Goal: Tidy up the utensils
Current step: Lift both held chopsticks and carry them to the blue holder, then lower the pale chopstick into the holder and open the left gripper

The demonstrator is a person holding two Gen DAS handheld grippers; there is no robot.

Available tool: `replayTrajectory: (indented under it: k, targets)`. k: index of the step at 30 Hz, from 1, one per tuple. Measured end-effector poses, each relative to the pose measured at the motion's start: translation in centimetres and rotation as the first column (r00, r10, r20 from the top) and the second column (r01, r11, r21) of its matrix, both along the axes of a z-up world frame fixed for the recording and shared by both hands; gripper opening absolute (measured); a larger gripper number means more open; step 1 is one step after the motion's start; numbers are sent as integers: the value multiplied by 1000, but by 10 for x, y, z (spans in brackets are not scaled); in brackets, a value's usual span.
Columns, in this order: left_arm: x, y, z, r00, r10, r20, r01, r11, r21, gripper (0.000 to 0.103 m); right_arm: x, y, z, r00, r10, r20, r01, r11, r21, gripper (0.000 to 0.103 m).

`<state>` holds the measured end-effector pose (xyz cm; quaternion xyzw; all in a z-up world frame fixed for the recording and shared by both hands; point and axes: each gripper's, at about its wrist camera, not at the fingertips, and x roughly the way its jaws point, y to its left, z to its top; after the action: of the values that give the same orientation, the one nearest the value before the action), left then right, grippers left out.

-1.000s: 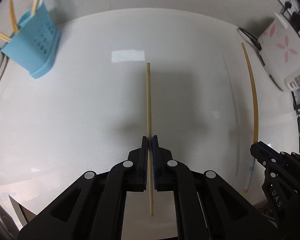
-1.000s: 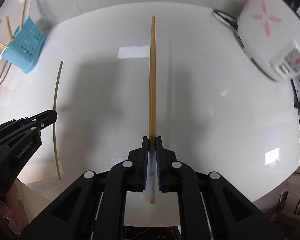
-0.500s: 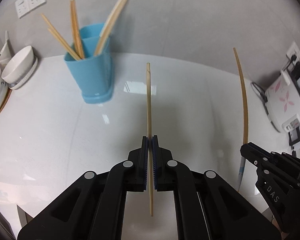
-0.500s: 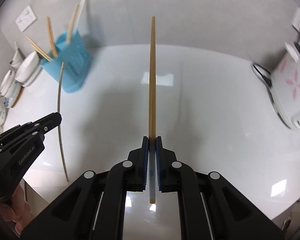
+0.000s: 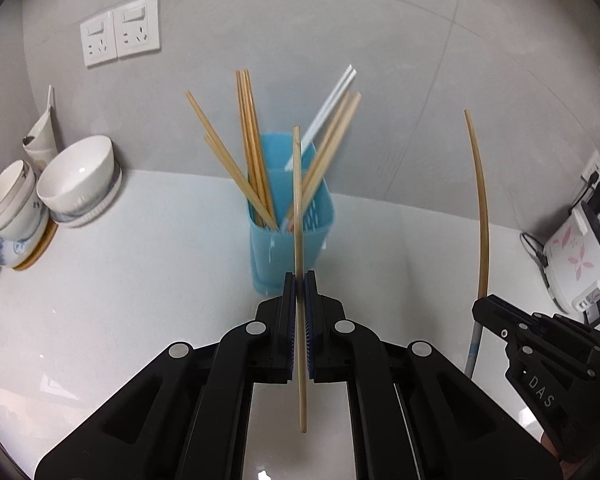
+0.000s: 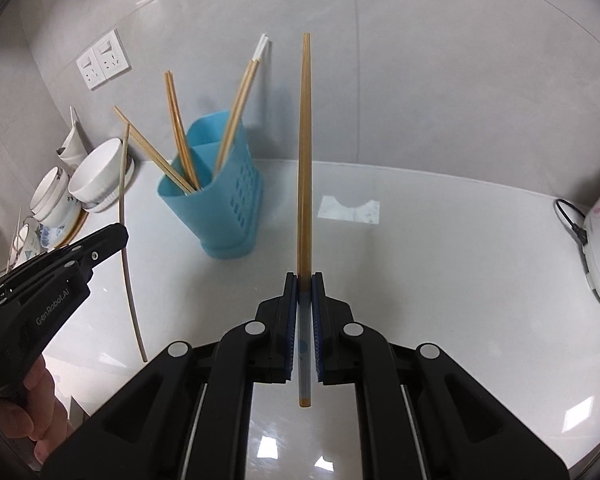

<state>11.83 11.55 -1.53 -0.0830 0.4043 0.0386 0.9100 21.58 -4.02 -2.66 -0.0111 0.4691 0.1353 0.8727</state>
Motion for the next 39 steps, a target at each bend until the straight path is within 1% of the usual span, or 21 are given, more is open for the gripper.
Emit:
replayTrajectory:
  k: [5,10,11,13,15,18,23,26,28,31,34,39]
  targets:
    - [12,16,14,997,25,79,-24,1000,-11,3,18,23,11,998,42,44,-43,999,25,7]
    - [22,28,24,989,47,139,-43,999,-26,3,39,39,19,993,81,82,-85,995,54,7]
    - [26,30,26,987,50,152,-47,999,-20,3,44,42,21,992,90,87,-96,993,69,7]
    - [35,36,29,987,62,150,-60,998,-16,4,52,48,23,988,112,107,-121,989,85,7]
    - [43,42,31,986,71,151,-64,997,-46,3,58,52,26,983,129,130,-140,987,83,7]
    - [52,44,34,979,66,191,-61,998,-33,4,68,52,32,980,133,150,-149,984,96,7]
    - [61,48,40,964,77,254,-65,996,-55,3,81,47,34,980,133,146,-150,983,108,7]
    - [65,46,46,949,72,307,-59,997,-53,4,88,47,32,979,138,147,-155,982,109,7]
    - [68,44,47,943,67,327,-51,997,-58,3,91,45,30,980,134,147,-151,981,118,7]
    - [73,40,47,931,56,360,-44,998,-42,4,96,46,28,980,135,147,-154,980,127,7]
    - [74,37,45,922,53,382,-38,998,-48,4,98,47,26,980,135,147,-156,978,136,7]
    - [79,28,35,908,26,417,-24,1000,-8,4,101,45,23,981,139,134,-158,978,138,7]
